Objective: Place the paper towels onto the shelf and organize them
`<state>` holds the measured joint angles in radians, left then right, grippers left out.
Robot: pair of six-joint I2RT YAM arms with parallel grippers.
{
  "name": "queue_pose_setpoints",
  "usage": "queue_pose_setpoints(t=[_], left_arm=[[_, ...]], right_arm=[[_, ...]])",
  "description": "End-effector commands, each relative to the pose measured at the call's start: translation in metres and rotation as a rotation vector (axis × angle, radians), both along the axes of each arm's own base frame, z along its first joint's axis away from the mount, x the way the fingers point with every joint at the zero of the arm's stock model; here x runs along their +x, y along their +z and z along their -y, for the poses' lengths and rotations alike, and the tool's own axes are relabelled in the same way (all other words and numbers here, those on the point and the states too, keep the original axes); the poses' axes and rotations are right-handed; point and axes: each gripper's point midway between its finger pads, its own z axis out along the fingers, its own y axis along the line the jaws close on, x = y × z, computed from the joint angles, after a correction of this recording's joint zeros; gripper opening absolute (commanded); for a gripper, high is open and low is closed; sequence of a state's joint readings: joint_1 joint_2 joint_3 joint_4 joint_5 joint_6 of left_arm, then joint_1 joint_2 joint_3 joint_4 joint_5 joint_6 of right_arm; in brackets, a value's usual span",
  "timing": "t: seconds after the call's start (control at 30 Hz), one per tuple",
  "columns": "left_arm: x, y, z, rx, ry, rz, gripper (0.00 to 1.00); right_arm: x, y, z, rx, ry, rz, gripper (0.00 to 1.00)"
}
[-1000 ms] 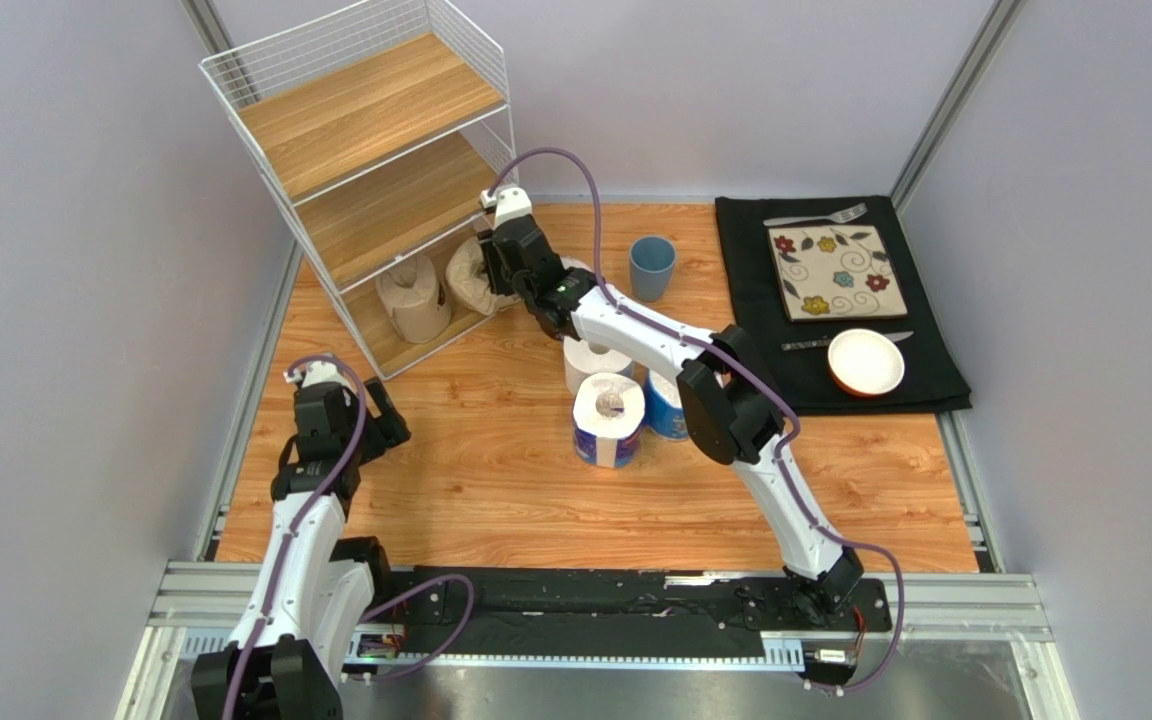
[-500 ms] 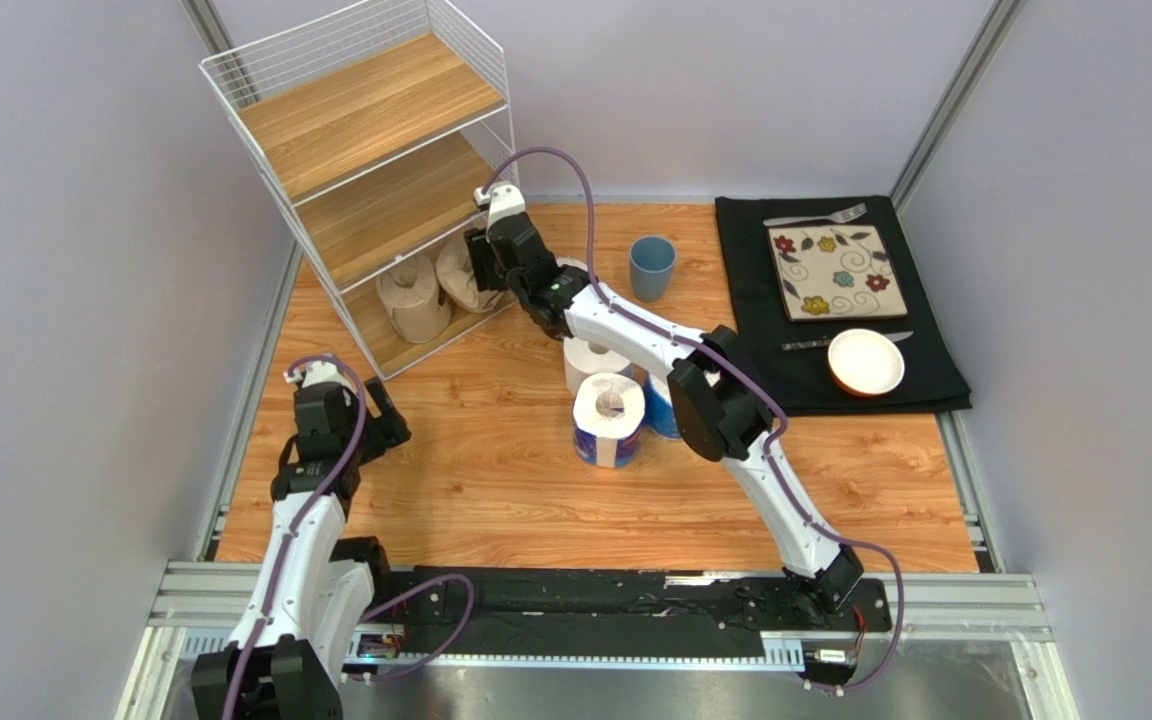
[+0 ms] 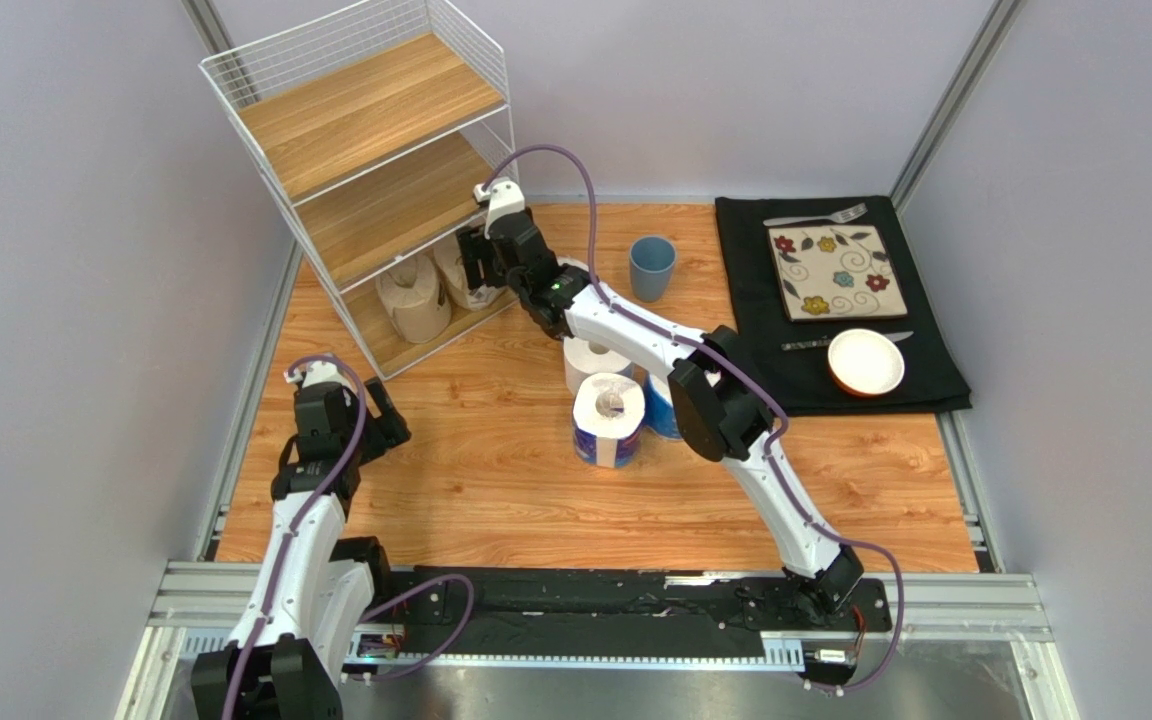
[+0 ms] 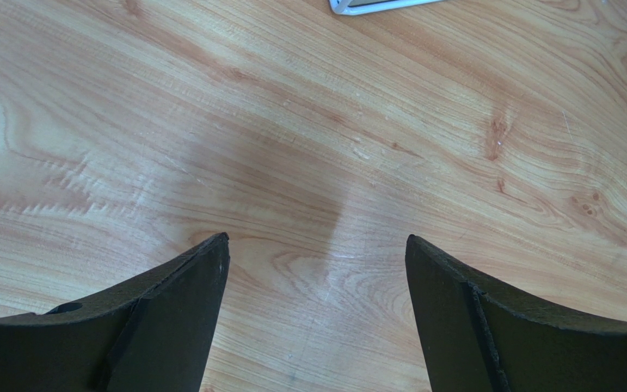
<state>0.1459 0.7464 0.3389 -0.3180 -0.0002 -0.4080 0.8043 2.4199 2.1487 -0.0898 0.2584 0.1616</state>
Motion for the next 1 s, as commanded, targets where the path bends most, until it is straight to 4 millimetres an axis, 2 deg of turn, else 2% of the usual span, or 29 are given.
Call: queue_pose_setpoints(t=[0.0,0.13,0.23,0.27,0.3,0.33,0.37,0.4,0.43,0.47,0.5,0.53,0.57,0.6,0.67,0.7,0.8,0.83,0.87,0.9,0.93,0.97], left_arm=[[0.001,0.0,0.0,-0.015,0.007,0.011,0.88],[0.001,0.001,0.0,-0.015,0.007,0.013,0.88],[0.001,0.0,0.001,-0.016,0.006,0.011,0.88],[0.001,0.0,0.001,-0.016,0.008,0.01,0.88],[0.001,0.001,0.0,-0.015,0.007,0.011,0.88],[0.001,0.001,0.0,-0.014,0.009,0.013,0.88],[0.001,0.001,0.0,-0.013,0.008,0.011,0.88],[0.001,0.001,0.0,-0.012,0.007,0.011,0.88],[0.001,0.0,0.0,-0.012,0.009,0.009,0.88],[0.001,0.001,0.0,-0.012,0.009,0.011,0.88],[0.001,0.001,0.0,-0.012,0.009,0.009,0.88],[0.001,0.001,0.0,-0.012,0.01,0.011,0.88],[0.001,0.001,0.0,-0.012,0.007,0.011,0.88],[0.001,0.001,0.0,-0.011,0.01,0.011,0.88],[0.001,0.002,0.0,-0.01,0.01,0.014,0.88],[0.001,0.001,0.0,-0.01,0.009,0.011,0.88],[0.001,0.002,0.0,-0.011,0.005,0.012,0.88],[0.001,0.002,-0.001,-0.009,0.01,0.012,0.88],[0.0,0.001,0.0,-0.011,0.01,0.011,0.88],[0.0,0.001,-0.001,-0.009,0.014,0.012,0.88],[0.001,0.003,-0.001,-0.006,0.012,0.018,0.88],[0.001,0.003,-0.002,-0.006,0.014,0.018,0.88]], right_arm=[[-0.006,0.061,-0.002,0.103,0.012,0.088,0.72],[-0.012,0.088,0.003,0.139,0.017,0.12,0.72],[-0.019,0.089,0.007,0.143,0.025,0.108,0.73],[-0.023,0.1,0.012,0.155,0.026,0.116,0.72],[-0.027,0.103,0.014,0.158,0.027,0.116,0.73],[-0.032,0.092,0.018,0.142,0.031,0.094,0.73],[-0.039,0.109,0.024,0.16,0.034,0.103,0.73],[-0.043,0.109,0.028,0.158,0.036,0.096,0.73],[-0.051,0.094,0.034,0.132,0.043,0.059,0.73],[-0.061,0.111,0.039,0.155,0.051,0.065,0.73],[-0.067,0.111,0.044,0.151,0.06,0.056,0.73],[-0.075,0.093,0.052,0.11,0.061,0.008,0.73],[-0.08,0.091,0.059,0.104,0.044,-0.015,0.73],[-0.084,0.098,0.069,0.102,0.024,-0.022,0.73],[-0.092,0.078,0.09,0.03,-0.024,-0.086,0.73],[-0.096,0.08,0.098,0.022,-0.039,-0.097,0.74],[-0.108,0.055,0.123,-0.038,-0.074,-0.177,0.74],[-0.112,0.063,0.131,-0.022,-0.081,-0.171,0.74],[-0.111,0.063,0.138,-0.016,-0.092,-0.175,0.74],[-0.114,0.054,0.144,-0.023,-0.094,-0.188,0.74],[-0.113,0.062,0.146,0.009,-0.09,-0.176,0.74],[-0.11,0.062,0.15,0.017,-0.095,-0.174,0.74]])
